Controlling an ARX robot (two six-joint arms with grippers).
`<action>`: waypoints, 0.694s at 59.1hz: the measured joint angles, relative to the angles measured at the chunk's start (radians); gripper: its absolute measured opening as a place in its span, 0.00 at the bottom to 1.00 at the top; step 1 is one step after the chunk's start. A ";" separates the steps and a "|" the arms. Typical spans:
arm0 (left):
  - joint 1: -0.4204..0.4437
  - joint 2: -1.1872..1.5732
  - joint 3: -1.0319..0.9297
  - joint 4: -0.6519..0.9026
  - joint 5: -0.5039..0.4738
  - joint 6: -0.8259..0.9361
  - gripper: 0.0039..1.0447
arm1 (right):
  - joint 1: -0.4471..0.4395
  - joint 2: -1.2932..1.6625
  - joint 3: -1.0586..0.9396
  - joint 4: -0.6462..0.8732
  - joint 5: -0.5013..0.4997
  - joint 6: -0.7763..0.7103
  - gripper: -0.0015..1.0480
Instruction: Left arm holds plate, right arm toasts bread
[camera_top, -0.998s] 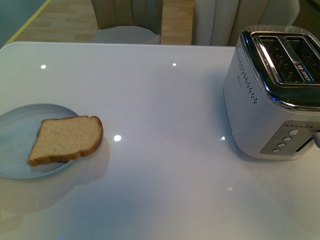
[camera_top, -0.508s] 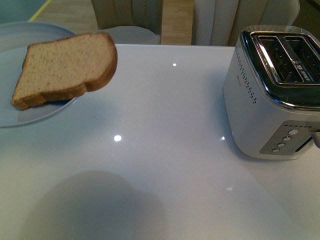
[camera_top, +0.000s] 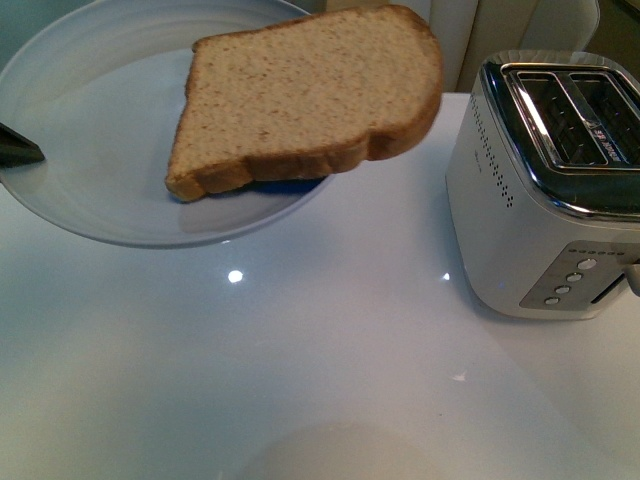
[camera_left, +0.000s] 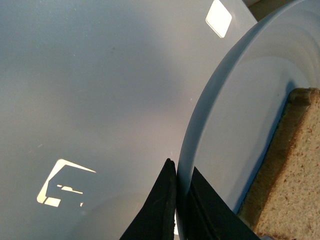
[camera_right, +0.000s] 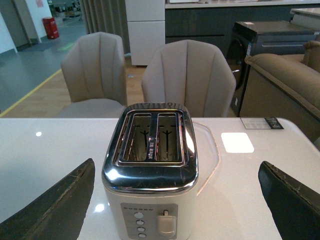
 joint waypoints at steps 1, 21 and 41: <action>-0.013 -0.002 0.000 -0.005 -0.009 -0.010 0.03 | 0.000 0.000 0.000 0.000 0.000 0.000 0.92; -0.168 -0.004 0.027 -0.033 -0.082 -0.097 0.03 | 0.108 0.241 0.132 -0.407 0.305 0.331 0.92; -0.225 0.025 0.059 -0.033 -0.093 -0.130 0.03 | 0.151 0.422 0.183 -0.191 0.230 0.450 0.92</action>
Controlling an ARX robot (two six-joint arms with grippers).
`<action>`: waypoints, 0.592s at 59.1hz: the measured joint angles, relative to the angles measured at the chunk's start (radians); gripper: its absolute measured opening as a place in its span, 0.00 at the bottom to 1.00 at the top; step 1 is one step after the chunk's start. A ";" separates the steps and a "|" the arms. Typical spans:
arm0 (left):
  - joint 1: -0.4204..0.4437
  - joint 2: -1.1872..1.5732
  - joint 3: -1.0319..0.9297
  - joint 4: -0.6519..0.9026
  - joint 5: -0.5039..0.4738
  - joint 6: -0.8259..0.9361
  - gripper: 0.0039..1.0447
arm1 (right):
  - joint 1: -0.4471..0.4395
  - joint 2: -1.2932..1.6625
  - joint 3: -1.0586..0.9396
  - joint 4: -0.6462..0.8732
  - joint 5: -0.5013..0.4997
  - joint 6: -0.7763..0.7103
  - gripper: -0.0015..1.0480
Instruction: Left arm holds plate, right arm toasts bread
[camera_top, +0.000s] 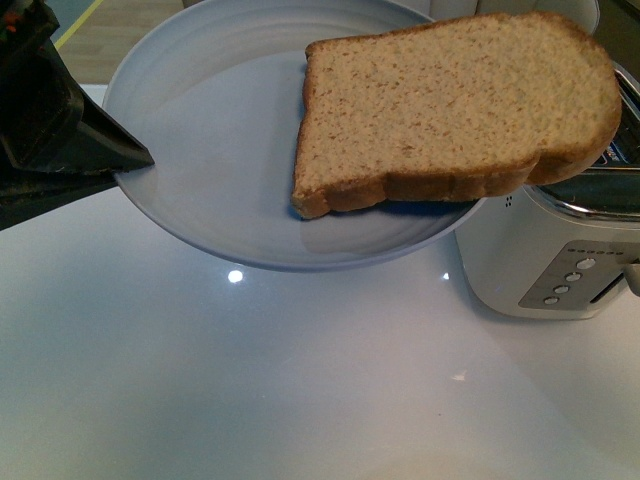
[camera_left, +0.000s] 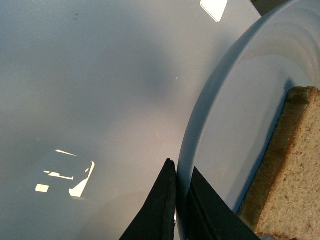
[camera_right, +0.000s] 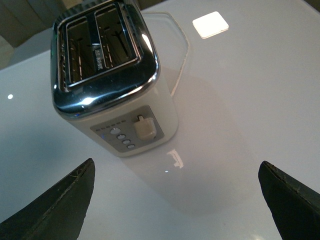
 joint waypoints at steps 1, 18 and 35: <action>-0.001 0.001 0.000 0.000 -0.001 0.000 0.03 | 0.006 0.015 0.006 0.015 -0.004 0.006 0.92; -0.002 0.014 0.010 0.000 -0.002 -0.002 0.03 | 0.168 0.396 0.190 0.341 -0.127 0.231 0.92; 0.002 0.014 0.016 -0.003 0.000 -0.002 0.03 | 0.280 0.681 0.260 0.477 -0.164 0.387 0.92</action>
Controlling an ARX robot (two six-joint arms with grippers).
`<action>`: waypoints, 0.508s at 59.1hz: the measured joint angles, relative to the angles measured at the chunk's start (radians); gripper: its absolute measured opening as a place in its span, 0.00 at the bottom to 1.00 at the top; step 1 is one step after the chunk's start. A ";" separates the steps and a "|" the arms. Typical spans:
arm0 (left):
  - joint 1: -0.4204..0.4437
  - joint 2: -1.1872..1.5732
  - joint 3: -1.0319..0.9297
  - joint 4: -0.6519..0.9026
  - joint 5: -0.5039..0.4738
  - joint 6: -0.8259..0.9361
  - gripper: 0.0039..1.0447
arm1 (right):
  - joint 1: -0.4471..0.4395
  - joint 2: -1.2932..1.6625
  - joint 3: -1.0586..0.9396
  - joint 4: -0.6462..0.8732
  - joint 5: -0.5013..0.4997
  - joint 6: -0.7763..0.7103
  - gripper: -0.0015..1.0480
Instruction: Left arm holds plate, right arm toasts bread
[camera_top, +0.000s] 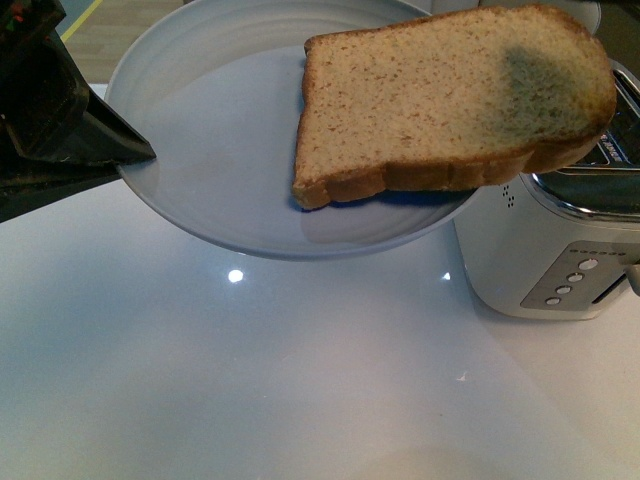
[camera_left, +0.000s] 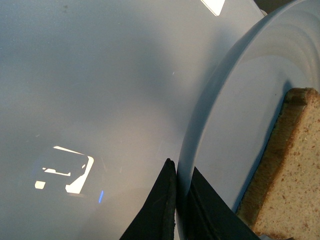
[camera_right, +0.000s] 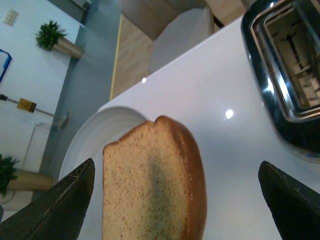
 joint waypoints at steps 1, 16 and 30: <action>0.001 0.000 0.000 0.000 0.000 0.000 0.03 | 0.002 0.009 0.000 0.005 0.000 0.006 0.92; 0.003 0.000 0.000 0.000 0.005 -0.003 0.03 | 0.007 0.097 0.010 0.071 -0.014 0.069 0.79; 0.010 0.000 0.000 0.000 0.008 -0.006 0.03 | 0.021 0.156 0.021 0.098 -0.023 0.096 0.51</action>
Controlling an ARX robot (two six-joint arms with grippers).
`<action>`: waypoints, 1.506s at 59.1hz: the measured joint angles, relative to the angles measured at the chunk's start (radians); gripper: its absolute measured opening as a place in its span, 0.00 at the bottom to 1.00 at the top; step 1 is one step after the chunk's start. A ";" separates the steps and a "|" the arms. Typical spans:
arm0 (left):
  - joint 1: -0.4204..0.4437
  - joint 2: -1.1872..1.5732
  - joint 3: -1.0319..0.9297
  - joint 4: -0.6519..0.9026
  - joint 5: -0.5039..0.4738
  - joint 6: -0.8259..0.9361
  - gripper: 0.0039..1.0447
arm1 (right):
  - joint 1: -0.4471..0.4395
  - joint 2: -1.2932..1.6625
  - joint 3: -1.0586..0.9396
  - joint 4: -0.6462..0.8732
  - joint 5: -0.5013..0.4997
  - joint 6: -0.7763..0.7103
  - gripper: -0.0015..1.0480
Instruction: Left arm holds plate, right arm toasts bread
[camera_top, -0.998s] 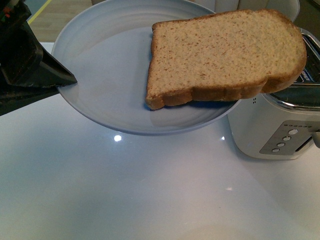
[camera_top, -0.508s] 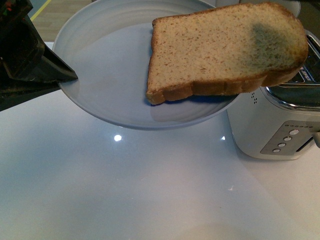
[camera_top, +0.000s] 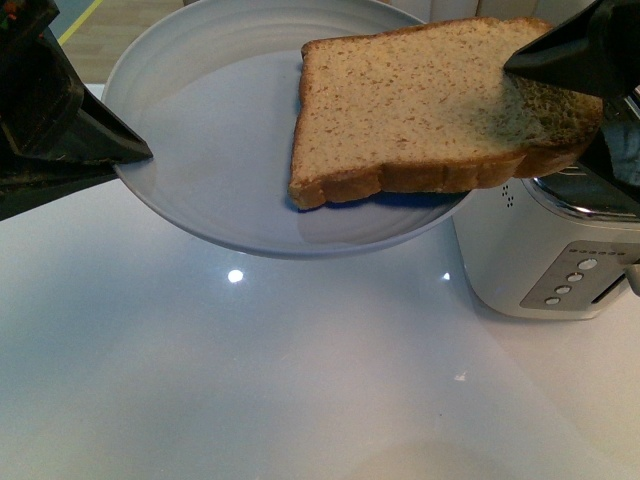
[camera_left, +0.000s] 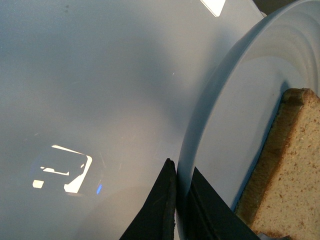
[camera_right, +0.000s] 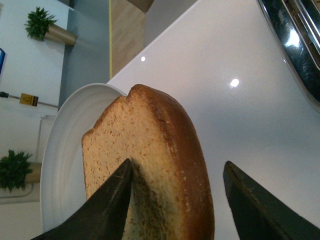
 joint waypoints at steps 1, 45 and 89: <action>0.000 0.000 0.000 0.000 0.000 0.000 0.03 | 0.001 0.002 0.000 0.001 0.000 0.003 0.49; 0.023 0.000 0.000 0.007 0.023 0.000 0.02 | -0.172 -0.147 0.278 -0.222 0.068 -0.162 0.03; 0.044 0.007 -0.018 0.022 0.046 0.027 0.02 | -0.224 0.292 0.512 -0.373 0.275 -0.948 0.03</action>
